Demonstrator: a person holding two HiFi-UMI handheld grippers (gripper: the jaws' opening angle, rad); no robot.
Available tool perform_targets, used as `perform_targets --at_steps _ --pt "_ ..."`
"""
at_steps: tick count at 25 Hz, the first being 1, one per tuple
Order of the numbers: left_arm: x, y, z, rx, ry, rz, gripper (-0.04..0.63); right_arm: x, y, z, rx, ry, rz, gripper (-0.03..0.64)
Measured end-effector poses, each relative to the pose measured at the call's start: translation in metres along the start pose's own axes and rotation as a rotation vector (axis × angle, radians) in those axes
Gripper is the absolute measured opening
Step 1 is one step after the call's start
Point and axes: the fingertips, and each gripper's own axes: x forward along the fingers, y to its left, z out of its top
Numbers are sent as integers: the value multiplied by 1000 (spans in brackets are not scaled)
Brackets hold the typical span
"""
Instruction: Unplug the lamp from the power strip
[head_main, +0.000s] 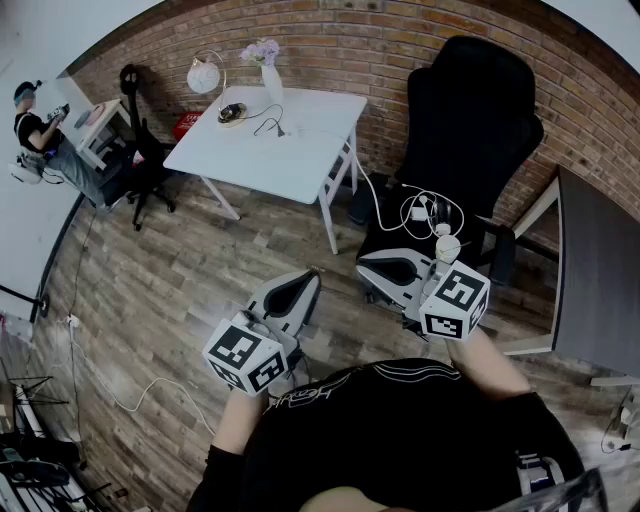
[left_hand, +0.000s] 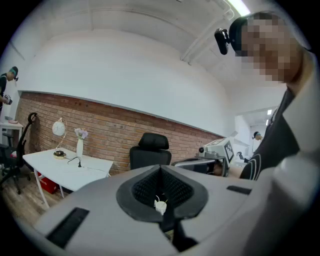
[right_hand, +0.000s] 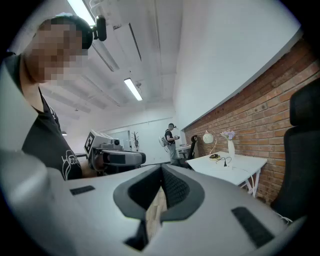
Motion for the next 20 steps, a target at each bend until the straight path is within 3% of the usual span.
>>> perform_targets --at_steps 20 --pt "43 -7 -9 31 23 43 3 -18 -37 -11 -7 7 95 -2"
